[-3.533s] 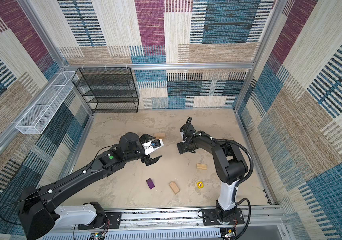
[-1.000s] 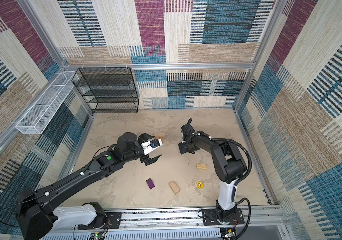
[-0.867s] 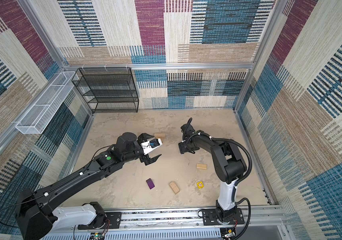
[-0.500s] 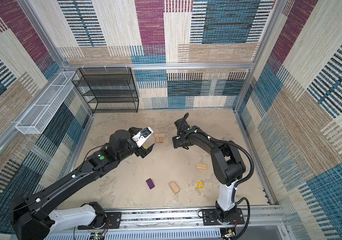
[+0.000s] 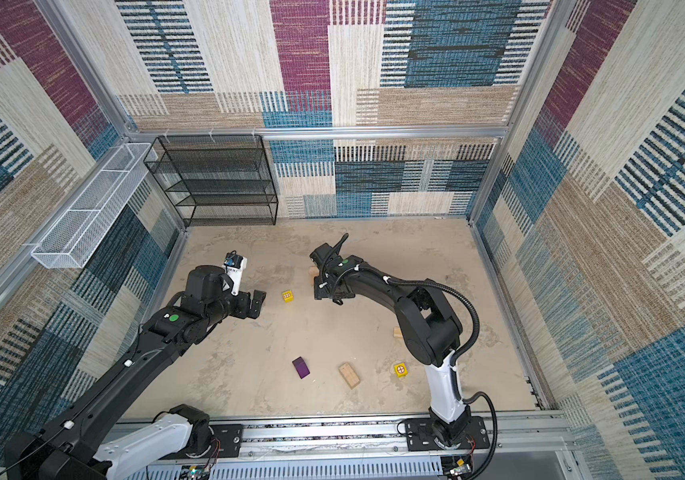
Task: Build the wood block tower
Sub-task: 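Carry the held block toward the stack while the left gripper draws back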
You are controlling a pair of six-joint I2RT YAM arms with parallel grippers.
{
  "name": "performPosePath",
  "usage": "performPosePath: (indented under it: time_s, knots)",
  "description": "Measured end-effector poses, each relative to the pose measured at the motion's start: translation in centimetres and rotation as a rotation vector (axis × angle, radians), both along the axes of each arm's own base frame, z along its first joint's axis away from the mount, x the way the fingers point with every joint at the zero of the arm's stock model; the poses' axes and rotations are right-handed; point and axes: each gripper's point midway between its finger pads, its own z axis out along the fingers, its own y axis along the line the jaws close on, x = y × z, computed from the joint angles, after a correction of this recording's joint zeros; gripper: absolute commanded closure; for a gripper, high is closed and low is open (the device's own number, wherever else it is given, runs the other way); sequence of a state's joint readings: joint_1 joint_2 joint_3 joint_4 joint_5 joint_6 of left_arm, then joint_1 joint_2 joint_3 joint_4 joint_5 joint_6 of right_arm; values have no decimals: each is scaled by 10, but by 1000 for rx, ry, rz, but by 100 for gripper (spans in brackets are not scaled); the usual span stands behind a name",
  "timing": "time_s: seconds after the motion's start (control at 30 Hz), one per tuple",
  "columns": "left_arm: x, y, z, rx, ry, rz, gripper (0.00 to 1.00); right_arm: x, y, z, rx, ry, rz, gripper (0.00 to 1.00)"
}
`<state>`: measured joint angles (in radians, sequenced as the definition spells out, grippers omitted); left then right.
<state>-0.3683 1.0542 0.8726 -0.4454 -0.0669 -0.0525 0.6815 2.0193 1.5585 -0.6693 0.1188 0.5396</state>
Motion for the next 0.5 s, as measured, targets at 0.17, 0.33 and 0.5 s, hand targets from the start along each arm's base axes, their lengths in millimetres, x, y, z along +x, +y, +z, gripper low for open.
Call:
performPosePath:
  time_s: [0.17, 0.33, 0.5]
  knots:
    - [-2, -2, -8, -12, 27, -12, 0, 16, 13, -2, 4, -22, -12, 44]
    - [-2, -4, -12, -20, 42, -23, 0, 30, 23, -3, 4, -45, -16, 43]
    - [-3, -7, -12, -34, 48, -39, 0, 42, 30, -3, -1, -68, -12, 42]
